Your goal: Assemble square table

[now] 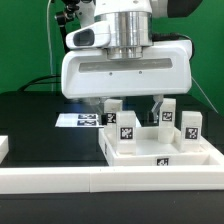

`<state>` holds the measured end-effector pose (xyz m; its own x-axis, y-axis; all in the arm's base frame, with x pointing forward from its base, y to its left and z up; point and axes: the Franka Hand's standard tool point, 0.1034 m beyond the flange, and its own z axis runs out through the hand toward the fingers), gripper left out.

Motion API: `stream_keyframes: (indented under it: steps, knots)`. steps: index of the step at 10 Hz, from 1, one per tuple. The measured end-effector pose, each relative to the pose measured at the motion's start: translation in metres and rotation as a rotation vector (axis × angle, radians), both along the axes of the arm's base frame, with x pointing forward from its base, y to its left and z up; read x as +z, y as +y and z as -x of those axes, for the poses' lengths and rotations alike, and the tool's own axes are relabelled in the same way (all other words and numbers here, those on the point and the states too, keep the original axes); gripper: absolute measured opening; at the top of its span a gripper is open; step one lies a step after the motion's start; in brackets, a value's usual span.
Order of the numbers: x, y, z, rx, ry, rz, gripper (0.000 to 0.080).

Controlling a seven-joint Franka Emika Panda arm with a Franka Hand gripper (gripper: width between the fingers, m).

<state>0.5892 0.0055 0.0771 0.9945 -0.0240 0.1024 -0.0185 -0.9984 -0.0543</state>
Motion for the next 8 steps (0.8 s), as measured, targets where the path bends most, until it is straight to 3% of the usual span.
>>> stream_keyframes:
  steps: [2,3,4,5,6,8]
  knots:
    - [0.0000,-0.0034,0.0000,0.069,-0.003,0.012,0.0649]
    - [-0.0001,-0.0033,0.0001,0.067,-0.002,0.012,0.0563]
    - [-0.0002,-0.0034,0.0002,0.067,-0.002,0.012,0.0427]
    - [-0.0002,-0.0033,0.0002,0.055,-0.002,0.010,0.0427]
    - [-0.0002,-0.0034,0.0002,0.044,-0.001,0.009,0.0288]
    - [-0.0002,-0.0033,0.0002,0.034,-0.001,0.007,0.0288]
